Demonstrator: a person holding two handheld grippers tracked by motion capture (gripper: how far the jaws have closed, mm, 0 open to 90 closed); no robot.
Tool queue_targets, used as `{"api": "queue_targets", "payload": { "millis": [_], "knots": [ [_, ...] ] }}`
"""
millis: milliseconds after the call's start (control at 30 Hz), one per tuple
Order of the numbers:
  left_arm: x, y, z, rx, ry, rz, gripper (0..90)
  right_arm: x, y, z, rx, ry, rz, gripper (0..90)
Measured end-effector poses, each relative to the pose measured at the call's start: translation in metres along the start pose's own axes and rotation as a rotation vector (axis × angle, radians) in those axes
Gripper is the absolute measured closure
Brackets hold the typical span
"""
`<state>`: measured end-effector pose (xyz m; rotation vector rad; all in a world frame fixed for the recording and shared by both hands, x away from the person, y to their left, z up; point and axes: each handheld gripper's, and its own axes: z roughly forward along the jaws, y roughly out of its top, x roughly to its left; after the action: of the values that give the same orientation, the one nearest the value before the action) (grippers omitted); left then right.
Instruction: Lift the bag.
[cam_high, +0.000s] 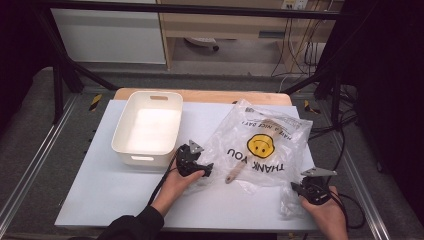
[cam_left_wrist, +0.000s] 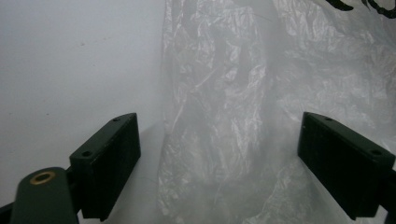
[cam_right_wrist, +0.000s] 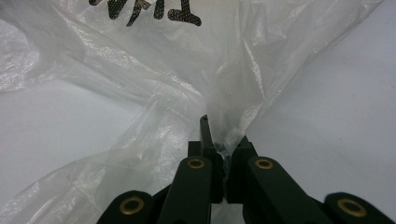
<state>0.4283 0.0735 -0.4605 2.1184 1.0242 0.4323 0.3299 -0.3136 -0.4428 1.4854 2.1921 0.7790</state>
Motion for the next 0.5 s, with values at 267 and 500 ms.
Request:
{"api": "queue_targets", "payload": {
  "millis": [267, 500],
  "knots": [
    [-0.01, -0.001, -0.003, 0.007, -0.113, 0.034, 12.5, 0.0, 0.0, 0.0, 0.002, 0.003, 0.002, 90.0],
    [-0.022, -0.003, -0.007, 0.022, -0.154, 0.09, 15.6, 0.002, 0.001, 0.0, 0.003, 0.008, 0.002, 90.0]
  ]
}}
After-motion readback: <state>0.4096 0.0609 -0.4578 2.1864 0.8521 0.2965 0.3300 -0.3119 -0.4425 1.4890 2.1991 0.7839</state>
